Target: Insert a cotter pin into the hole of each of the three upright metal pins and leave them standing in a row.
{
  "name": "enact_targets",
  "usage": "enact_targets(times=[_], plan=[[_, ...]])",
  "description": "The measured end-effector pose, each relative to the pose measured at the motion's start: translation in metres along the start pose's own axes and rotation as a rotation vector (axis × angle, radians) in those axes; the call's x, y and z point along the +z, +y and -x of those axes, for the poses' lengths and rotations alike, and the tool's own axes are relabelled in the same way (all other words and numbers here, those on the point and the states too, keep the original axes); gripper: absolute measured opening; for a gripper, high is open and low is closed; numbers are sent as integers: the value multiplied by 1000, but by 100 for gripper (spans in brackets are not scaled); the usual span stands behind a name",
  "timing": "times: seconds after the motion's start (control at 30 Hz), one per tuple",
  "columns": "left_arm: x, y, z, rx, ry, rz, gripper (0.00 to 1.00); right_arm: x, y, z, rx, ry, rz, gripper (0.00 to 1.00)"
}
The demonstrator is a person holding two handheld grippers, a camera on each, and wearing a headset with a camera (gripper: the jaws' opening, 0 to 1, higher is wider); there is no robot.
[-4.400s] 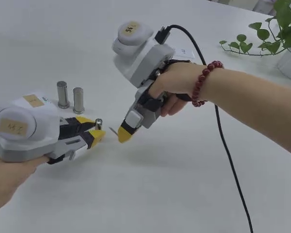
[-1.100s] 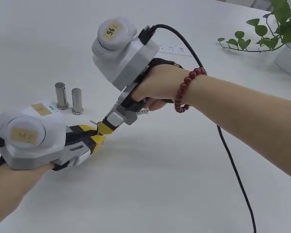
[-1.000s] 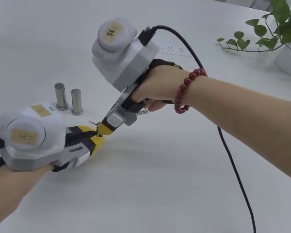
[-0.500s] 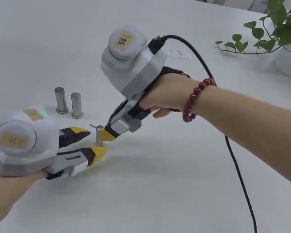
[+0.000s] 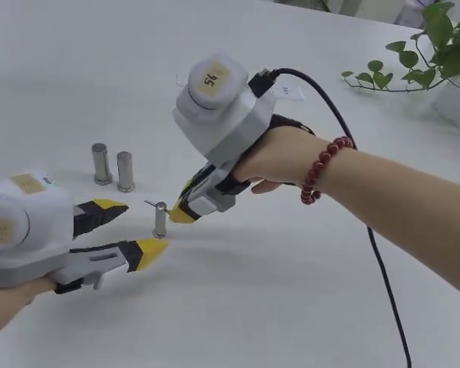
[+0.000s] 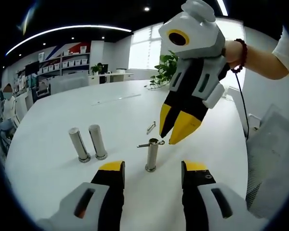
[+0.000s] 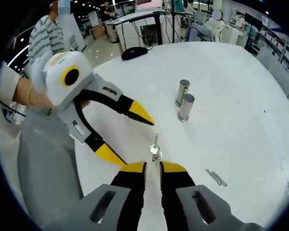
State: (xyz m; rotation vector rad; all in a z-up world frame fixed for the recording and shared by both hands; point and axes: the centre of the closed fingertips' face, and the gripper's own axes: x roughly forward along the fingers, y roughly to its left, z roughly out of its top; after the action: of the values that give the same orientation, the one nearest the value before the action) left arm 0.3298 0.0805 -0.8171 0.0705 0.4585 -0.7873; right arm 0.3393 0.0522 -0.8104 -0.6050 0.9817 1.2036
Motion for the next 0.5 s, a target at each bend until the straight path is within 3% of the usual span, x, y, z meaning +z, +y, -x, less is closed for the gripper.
enact_targets(times=[0.5], plan=[[8,-9,17,-29,-33,6,57,-1,2,-3,7,-7,14,5]])
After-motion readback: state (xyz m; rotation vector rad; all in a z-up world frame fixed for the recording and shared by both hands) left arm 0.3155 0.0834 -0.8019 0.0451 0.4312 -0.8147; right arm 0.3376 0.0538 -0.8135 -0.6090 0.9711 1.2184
